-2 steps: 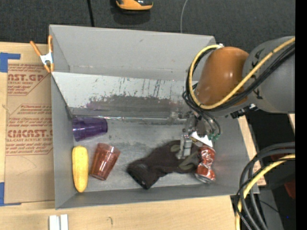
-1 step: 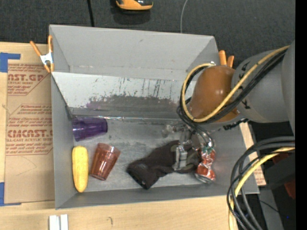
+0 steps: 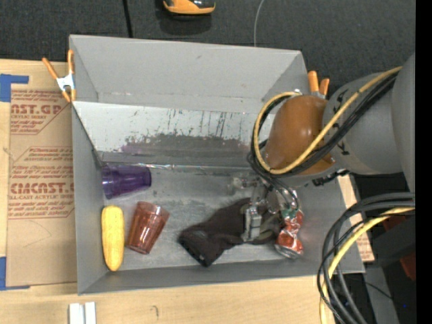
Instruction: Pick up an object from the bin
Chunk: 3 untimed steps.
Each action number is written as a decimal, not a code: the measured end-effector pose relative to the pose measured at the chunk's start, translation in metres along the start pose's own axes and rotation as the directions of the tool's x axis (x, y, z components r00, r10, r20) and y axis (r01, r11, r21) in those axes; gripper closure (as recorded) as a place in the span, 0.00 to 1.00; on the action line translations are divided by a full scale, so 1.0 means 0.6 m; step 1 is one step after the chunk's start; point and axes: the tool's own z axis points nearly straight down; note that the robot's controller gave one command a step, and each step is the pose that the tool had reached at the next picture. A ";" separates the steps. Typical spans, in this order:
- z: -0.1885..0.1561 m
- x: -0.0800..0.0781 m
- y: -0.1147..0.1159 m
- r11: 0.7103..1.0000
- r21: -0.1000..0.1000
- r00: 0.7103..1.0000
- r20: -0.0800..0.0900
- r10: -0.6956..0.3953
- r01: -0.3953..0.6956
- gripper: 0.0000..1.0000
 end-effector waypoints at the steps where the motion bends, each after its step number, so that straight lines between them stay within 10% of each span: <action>1: -0.019 0.028 0.006 0.997 -0.002 0.997 0.001 0.083 -0.083 0.00; 2: 0.035 0.021 0.008 0.948 -0.001 0.948 0.002 0.317 -0.317 1.00; 3: 0.035 0.021 0.008 0.949 -0.001 0.949 0.002 0.316 -0.316 1.00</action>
Offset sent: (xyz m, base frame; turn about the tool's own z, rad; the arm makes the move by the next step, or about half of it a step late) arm -0.0139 0.0032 -0.0225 0.3235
